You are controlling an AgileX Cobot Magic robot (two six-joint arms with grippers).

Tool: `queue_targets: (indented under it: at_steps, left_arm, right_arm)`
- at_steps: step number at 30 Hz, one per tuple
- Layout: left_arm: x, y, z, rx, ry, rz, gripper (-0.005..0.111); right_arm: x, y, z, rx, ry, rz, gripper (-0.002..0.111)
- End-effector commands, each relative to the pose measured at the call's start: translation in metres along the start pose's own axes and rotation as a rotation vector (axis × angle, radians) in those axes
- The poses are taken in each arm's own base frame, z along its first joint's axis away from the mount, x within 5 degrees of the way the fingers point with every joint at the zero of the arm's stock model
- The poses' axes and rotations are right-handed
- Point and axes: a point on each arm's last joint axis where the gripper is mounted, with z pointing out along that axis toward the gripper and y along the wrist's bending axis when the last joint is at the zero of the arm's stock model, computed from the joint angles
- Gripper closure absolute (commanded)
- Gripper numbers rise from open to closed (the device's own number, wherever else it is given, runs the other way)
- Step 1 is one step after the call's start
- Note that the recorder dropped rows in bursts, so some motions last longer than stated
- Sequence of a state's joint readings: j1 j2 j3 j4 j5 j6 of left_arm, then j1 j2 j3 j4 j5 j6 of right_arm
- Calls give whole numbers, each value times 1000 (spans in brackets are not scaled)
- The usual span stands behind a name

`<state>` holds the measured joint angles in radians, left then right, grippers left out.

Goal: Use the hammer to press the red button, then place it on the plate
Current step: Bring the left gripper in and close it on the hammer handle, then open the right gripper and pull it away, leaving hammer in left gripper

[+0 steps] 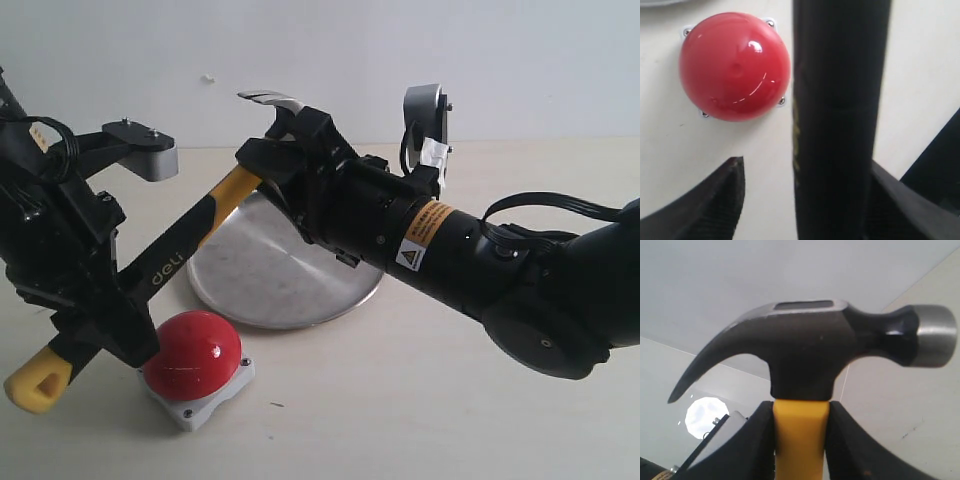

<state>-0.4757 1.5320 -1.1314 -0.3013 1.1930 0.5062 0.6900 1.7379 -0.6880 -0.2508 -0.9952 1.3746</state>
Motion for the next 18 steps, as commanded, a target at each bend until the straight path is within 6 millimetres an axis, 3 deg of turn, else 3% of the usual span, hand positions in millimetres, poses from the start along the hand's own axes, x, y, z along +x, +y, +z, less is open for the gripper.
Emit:
queue_targets:
  at_steps: [1, 4, 10, 15, 18]
  left_arm:
    - [-5, 0, 0, -20, -59, -16, 45]
    - [-8, 2, 0, -36, -90, -30, 54]
    - [-6, 3, 0, -51, -63, -27, 106]
    - [-6, 4, 0, -56, -66, -22, 107]
    - [-7, 4, -1, -66, -73, -21, 107]
  right_arm:
    - [-4, 14, 2, -91, -26, -2, 108]
    - [-4, 14, 2, -91, -26, -2, 108]
    - [-5, 13, 2, -90, -35, 3, 108]
    - [-5, 13, 2, -81, -32, 17, 106]
    - [-4, 11, 2, -65, -26, 44, 91]
